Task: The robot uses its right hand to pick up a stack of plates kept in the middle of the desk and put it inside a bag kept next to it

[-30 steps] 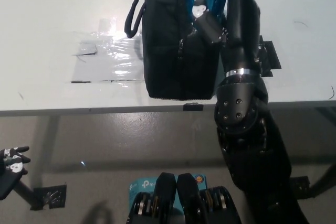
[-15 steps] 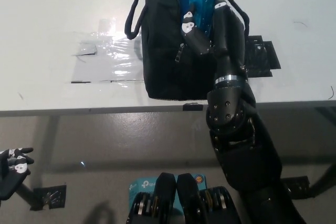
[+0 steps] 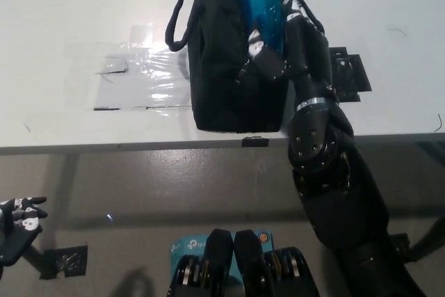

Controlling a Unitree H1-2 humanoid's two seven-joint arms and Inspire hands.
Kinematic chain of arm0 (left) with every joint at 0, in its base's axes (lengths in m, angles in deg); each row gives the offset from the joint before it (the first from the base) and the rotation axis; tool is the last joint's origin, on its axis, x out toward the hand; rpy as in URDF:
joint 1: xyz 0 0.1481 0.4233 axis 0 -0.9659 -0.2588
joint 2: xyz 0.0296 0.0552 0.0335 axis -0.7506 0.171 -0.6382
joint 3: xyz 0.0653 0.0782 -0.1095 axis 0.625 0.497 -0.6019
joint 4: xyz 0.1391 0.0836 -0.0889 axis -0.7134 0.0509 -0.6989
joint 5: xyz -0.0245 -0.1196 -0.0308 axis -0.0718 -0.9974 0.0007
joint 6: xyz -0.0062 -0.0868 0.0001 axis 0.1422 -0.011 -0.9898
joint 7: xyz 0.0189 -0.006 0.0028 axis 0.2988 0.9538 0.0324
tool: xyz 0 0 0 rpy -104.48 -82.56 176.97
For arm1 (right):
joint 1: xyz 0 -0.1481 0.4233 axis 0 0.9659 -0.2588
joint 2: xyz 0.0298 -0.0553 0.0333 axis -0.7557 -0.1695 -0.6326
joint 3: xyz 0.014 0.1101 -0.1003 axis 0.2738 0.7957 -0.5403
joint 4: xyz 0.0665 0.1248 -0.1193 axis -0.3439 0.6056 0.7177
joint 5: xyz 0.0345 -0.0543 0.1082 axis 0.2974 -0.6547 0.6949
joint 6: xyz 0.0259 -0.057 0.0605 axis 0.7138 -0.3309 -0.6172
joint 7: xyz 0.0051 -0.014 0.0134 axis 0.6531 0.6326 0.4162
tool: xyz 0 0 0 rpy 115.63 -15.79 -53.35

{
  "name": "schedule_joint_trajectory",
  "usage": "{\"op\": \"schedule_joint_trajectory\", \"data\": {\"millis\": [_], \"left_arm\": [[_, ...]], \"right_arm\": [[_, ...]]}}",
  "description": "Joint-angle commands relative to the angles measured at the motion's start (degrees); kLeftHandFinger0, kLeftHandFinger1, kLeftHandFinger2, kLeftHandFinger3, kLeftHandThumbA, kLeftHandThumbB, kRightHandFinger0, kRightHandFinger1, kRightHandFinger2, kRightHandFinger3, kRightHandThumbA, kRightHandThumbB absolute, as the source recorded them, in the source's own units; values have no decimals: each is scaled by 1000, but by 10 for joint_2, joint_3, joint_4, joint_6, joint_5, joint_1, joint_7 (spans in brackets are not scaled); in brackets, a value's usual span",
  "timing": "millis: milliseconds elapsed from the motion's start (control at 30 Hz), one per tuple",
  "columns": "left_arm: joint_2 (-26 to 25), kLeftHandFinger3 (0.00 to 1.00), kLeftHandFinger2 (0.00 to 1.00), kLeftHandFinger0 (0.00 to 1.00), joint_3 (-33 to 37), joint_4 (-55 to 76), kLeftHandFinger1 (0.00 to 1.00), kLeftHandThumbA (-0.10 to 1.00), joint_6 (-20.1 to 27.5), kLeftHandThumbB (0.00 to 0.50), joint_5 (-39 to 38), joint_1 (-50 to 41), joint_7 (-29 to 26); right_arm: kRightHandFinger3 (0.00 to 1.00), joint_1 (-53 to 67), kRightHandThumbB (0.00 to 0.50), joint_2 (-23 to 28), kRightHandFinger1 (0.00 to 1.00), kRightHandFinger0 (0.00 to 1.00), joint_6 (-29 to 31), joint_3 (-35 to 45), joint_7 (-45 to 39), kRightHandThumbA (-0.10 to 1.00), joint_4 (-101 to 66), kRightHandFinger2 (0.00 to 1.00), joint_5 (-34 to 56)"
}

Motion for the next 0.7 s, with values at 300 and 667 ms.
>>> {"op": "schedule_joint_trajectory", "data": {"millis": [300, 667], "left_arm": [[-20, 666, 645, 453, 5, 11, 576, -100, 15, 0, 13, -4, 11], [-10, 674, 649, 474, 9, 4, 577, -100, 17, 0, 13, -16, 8]], "right_arm": [[1000, -71, 156, -26, 1000, 1000, -18, 8, -73, 500, -4, 1000, -113], [1000, -137, 205, -27, 1000, 1000, -18, 17, -83, 548, 28, 1000, -163]]}}
